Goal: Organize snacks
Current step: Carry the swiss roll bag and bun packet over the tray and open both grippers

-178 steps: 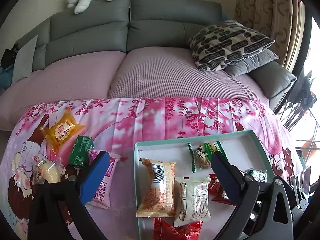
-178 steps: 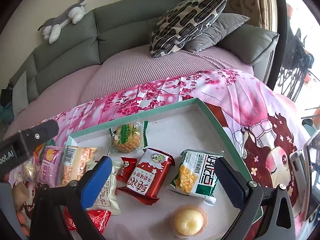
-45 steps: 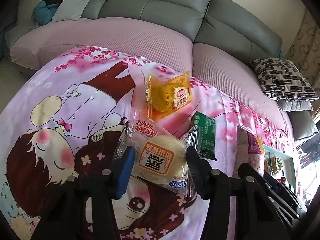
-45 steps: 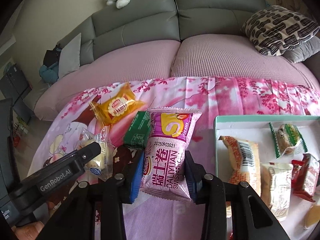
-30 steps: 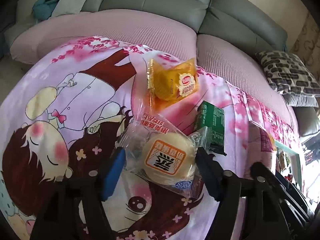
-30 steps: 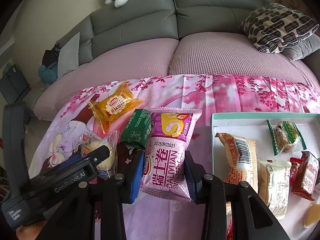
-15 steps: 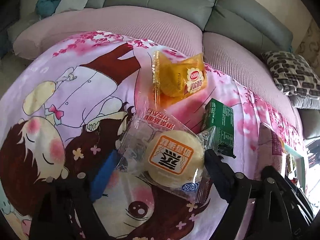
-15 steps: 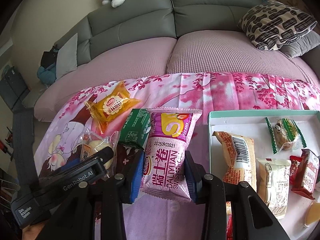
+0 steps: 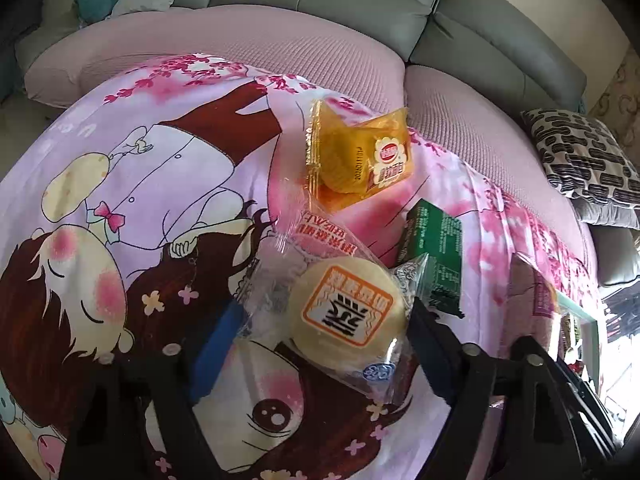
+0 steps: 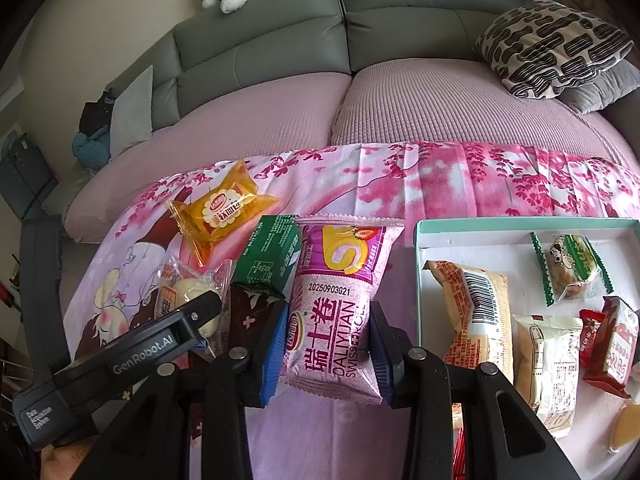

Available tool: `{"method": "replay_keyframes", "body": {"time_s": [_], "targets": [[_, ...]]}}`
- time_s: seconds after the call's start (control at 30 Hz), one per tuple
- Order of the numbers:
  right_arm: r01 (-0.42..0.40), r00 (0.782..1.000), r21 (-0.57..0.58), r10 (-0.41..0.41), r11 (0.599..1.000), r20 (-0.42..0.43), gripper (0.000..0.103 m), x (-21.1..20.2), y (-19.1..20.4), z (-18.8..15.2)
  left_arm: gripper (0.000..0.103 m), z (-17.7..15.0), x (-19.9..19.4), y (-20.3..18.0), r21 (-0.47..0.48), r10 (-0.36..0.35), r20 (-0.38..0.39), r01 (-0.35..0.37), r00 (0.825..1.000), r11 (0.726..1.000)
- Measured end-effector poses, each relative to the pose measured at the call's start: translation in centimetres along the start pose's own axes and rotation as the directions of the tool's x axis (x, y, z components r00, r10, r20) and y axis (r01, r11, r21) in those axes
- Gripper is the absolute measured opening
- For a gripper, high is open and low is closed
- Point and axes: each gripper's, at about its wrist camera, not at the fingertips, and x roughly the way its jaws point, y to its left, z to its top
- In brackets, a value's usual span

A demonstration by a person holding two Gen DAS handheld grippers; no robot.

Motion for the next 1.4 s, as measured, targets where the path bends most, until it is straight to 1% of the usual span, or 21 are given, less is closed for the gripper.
{"method": "replay_keyframes", "body": {"time_s": [0.07,0.17,0.3,0.53,0.87,0.97,1.17,1.27,1.33,1.4], "targets": [[0.0,1.0,-0.003,0.0,1.0,0.002,0.041,-0.1,0.1,0.0,0.072,0.0,-0.1,-0.1,-0.002,-0.019,-0.002,0.019,1.0,1.0],[0.001,1.0,-0.004,-0.001,1.0,0.008,0.041,-0.3,0.1,0.1,0.068,0.0,-0.3,-0.3,0.003,-0.026,-0.002,0.026,1.0,1.0],[0.002,1.0,-0.004,-0.002,1.0,0.015,0.041,-0.5,0.1,0.2,0.067,0.2,-1.0,-0.3,0.001,-0.028,0.01,0.028,1.0,1.0],[-0.003,1.0,-0.013,0.003,1.0,0.028,0.041,-1.1,0.4,0.4,0.067,0.7,-3.1,-0.4,0.0,-0.041,0.061,0.041,0.997,0.999],[0.001,0.999,0.0,-0.001,1.0,0.05,0.041,-2.3,-0.2,0.7,0.067,1.0,-6.0,-1.9,0.027,-0.07,0.128,0.067,0.989,0.997],[0.013,0.997,0.015,-0.014,1.0,0.07,0.041,-3.4,-1.1,1.0,0.067,0.8,-6.7,-3.3,0.059,-0.093,0.141,0.086,0.986,0.995],[0.071,0.99,0.068,-0.078,0.995,0.115,0.041,-6.0,-4.4,1.5,0.067,-0.2,-7.4,-7.4,0.144,-0.165,0.137,0.145,0.977,0.979],[0.109,0.984,0.112,-0.123,0.988,0.13,0.041,-7.4,-6.8,1.8,0.067,-1.2,-7.4,-10.0,0.195,-0.209,0.118,0.183,0.971,0.963],[0.128,0.98,0.131,-0.146,0.983,0.136,0.041,-8.1,-8.2,1.8,0.067,-2.0,-7.1,-12.0,0.23,-0.244,0.09,0.219,0.966,0.948],[0.156,0.974,0.155,-0.178,0.975,0.138,0.041,-8.9,-9.9,1.7,0.067,-3.0,-7.0,-14.2,0.271,-0.282,0.057,0.257,0.958,0.928]]}}
